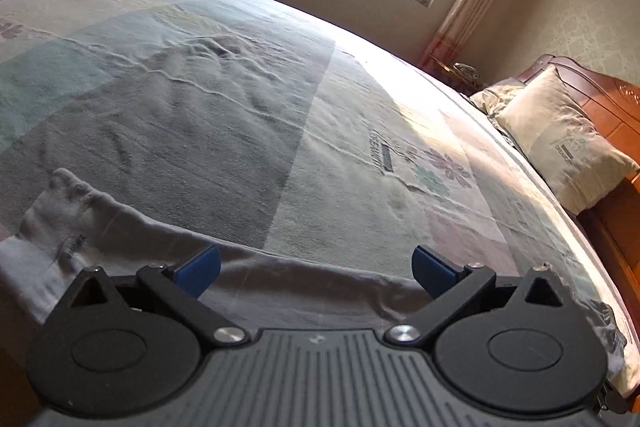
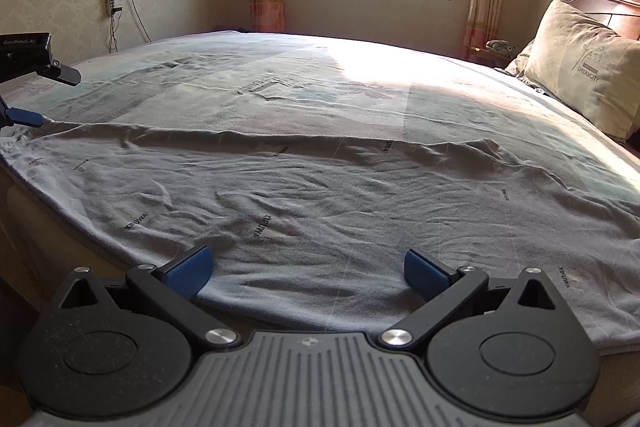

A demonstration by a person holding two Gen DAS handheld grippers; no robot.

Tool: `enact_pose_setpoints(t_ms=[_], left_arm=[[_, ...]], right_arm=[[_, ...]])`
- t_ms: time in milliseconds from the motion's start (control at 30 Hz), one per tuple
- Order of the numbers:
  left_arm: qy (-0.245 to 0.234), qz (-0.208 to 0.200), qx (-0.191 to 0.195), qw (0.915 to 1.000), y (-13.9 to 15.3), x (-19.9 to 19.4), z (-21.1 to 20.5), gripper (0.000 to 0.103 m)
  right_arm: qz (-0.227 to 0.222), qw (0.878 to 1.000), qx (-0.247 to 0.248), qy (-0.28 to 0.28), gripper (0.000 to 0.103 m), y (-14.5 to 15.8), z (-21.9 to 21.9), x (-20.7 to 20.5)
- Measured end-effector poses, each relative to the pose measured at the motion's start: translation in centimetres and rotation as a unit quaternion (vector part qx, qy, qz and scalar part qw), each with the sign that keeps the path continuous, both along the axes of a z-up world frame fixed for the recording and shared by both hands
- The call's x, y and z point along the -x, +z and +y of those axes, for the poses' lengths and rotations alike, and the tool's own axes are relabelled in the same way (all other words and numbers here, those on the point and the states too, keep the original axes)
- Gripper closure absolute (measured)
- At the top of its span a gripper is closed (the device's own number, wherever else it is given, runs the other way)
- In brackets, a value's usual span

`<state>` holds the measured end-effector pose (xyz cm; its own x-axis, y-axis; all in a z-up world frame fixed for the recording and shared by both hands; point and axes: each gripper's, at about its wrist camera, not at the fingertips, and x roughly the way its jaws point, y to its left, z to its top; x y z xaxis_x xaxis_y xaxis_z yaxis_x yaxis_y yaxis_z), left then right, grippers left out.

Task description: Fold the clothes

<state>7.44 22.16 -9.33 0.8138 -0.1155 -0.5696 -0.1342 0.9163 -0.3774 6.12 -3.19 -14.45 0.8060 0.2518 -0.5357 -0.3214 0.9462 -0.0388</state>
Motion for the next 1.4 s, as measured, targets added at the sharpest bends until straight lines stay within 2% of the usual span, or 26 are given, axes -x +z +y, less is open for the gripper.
enact_pose_setpoints(t_ms=[67,167,267,367,400,467,633,700,800,867,967,1067,1133,1200,1267,1400], left_arm=[[-0.057,0.002,-0.018,0.9982,-0.4,-1.1,-3.1,0.002],[-0.079,0.017,-0.023,0.9964,-1.8,-2.9,-5.7,0.002],[-0.048,0.015,-0.021,0.9985,-3.0,-4.0,-5.5,0.002],[0.021,0.023,-0.021,0.9993,-2.6,-3.8,-3.7,0.002],[0.029,0.030,-0.014,0.9991,-2.4,-3.6,-3.0,0.002],[0.024,0.030,-0.001,0.9993,-1.8,-2.9,-2.8,0.002],[-0.067,0.017,0.031,0.9971,-1.7,-3.1,-5.9,0.002],[-0.051,0.033,0.019,0.9980,-2.7,-3.4,-6.6,0.002],[-0.025,0.034,-0.016,0.9990,-2.3,-2.6,-7.0,0.002],[-0.007,0.040,-0.052,0.9978,-1.6,-1.6,-6.9,0.002],[-0.001,0.043,-0.068,0.9967,-1.2,-0.1,-6.3,0.002],[0.006,0.065,-0.065,0.9958,-2.4,0.7,-5.4,0.001],[0.000,0.054,-0.076,0.9956,-2.7,1.4,-5.4,0.001],[-0.006,0.053,-0.085,0.9949,-2.8,1.6,-5.5,0.001],[-0.011,0.051,-0.089,0.9946,-2.8,1.8,-5.5,0.001],[-0.015,0.042,-0.080,0.9958,-2.7,2.1,-5.2,0.001]], right_arm=[[-0.001,1.000,0.000,0.001,0.000,0.0,0.0,0.0],[-0.002,1.000,0.000,0.002,0.000,0.0,0.0,0.1],[-0.003,1.000,0.000,0.003,0.000,0.0,0.0,0.2],[-0.004,1.000,-0.002,0.005,0.000,-0.1,-0.1,0.2],[-0.006,1.000,-0.003,0.006,0.000,-0.1,-0.1,0.3],[-0.012,1.000,-0.005,0.006,0.000,-0.2,-0.1,0.4],[-0.011,1.000,-0.004,0.005,0.000,-0.2,-0.1,0.3],[-0.005,1.000,-0.001,0.006,0.000,0.0,0.0,0.2],[0.019,1.000,0.007,0.018,0.000,0.6,-0.1,-0.4],[0.056,0.998,0.011,0.033,0.000,1.5,-0.4,-1.4],[0.077,0.996,-0.003,0.049,0.000,3.7,-0.8,-3.4],[0.057,0.997,-0.011,0.043,0.000,5.6,-0.4,-5.7],[0.046,0.998,-0.007,0.030,0.000,6.2,0.3,-7.6],[0.049,0.999,0.010,0.009,0.000,5.9,1.3,-9.7],[0.073,0.996,0.034,-0.024,0.000,4.9,2.3,-12.0],[0.114,0.992,0.029,-0.052,0.000,2.4,3.2,-15.3]])
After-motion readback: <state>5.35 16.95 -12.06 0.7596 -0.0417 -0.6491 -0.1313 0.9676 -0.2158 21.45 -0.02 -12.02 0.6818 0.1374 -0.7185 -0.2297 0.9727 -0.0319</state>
